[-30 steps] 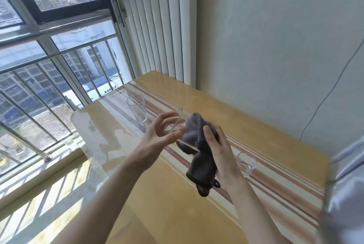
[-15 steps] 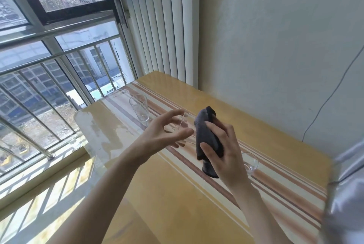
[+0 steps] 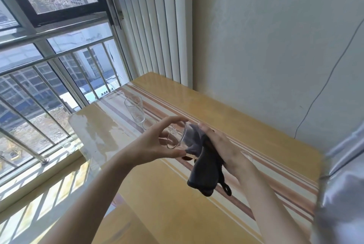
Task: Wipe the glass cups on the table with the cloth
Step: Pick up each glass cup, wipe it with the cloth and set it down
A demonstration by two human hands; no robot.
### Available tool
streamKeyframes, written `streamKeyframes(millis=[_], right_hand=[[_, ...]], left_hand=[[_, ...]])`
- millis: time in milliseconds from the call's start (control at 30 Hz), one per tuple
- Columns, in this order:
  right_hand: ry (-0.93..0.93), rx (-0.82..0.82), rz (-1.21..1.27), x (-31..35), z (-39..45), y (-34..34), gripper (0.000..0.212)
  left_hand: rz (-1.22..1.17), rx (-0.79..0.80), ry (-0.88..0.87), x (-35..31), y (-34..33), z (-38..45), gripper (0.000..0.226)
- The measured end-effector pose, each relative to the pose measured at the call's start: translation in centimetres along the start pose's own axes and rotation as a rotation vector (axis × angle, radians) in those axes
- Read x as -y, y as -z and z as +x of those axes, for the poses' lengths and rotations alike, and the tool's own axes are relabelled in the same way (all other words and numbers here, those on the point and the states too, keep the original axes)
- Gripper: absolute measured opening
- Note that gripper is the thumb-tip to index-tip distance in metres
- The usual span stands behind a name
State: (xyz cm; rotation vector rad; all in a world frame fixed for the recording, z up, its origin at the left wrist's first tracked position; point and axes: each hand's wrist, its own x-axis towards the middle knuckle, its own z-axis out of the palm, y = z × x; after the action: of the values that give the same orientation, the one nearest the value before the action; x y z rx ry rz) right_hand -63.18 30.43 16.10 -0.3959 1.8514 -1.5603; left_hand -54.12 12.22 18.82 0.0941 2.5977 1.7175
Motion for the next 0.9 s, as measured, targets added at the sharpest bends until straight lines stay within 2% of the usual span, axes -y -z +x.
streamKeyframes(millis=[67, 133, 233, 300, 400, 467, 500, 567, 600, 667, 733, 800, 900], right_hand=[[-0.057, 0.020, 0.244, -0.8, -0.9, -0.2, 0.048], [-0.042, -0.050, 0.415, -1.5, -1.5, -1.1, 0.045], [0.071, -0.236, 0.461, -2.3, -1.6, -2.5, 0.041], [0.251, -0.347, 0.367, -2.6, -1.5, -3.1, 0.038], [0.554, -0.481, 0.043, -3.4, -1.2, -3.3, 0.031], [0.694, -0.496, -0.250, -3.9, -1.2, -3.0, 0.043], [0.718, -0.474, -0.380, -4.0, -1.2, -2.7, 0.051], [0.695, -0.389, -0.542, -3.5, -1.2, -2.2, 0.059], [0.650, -0.322, -0.541, -2.8, -1.2, -2.1, 0.059], [0.505, -0.160, -0.354, -1.5, -1.1, -2.1, 0.054], [0.297, -0.065, -0.073, -0.4, -1.0, -2.2, 0.050], [0.137, -0.094, 0.075, -0.2, -0.8, -2.4, 0.053], [0.205, -0.315, 0.186, -1.2, -0.6, -3.5, 0.044]], left_hand=[[0.007, 0.025, 0.012, 0.1, 0.0, -0.3, 0.066], [0.034, 0.021, 0.060, 0.1, -0.3, -0.4, 0.068], [-0.037, -0.126, 0.156, -0.2, -2.0, -0.6, 0.079], [-0.168, -0.304, 0.244, -0.6, -3.8, -0.3, 0.083], [-0.339, -0.535, 0.318, -1.2, -5.8, 0.4, 0.058], [-0.404, -0.575, 0.308, -1.5, -5.8, 0.6, 0.040], [-0.402, -0.560, 0.284, -1.4, -5.5, 0.6, 0.045], [-0.380, -0.502, 0.234, -0.9, -4.7, 0.5, 0.063], [-0.361, -0.479, 0.214, -0.4, -4.2, 0.5, 0.067], [-0.322, -0.440, 0.162, 0.0, -3.6, 0.3, 0.069], [-0.279, -0.412, 0.103, 0.2, -3.1, 0.3, 0.076], [-0.231, -0.395, 0.056, 0.2, -2.8, 0.3, 0.080], [-0.257, -0.491, 0.069, -0.1, -3.7, 0.7, 0.079]])
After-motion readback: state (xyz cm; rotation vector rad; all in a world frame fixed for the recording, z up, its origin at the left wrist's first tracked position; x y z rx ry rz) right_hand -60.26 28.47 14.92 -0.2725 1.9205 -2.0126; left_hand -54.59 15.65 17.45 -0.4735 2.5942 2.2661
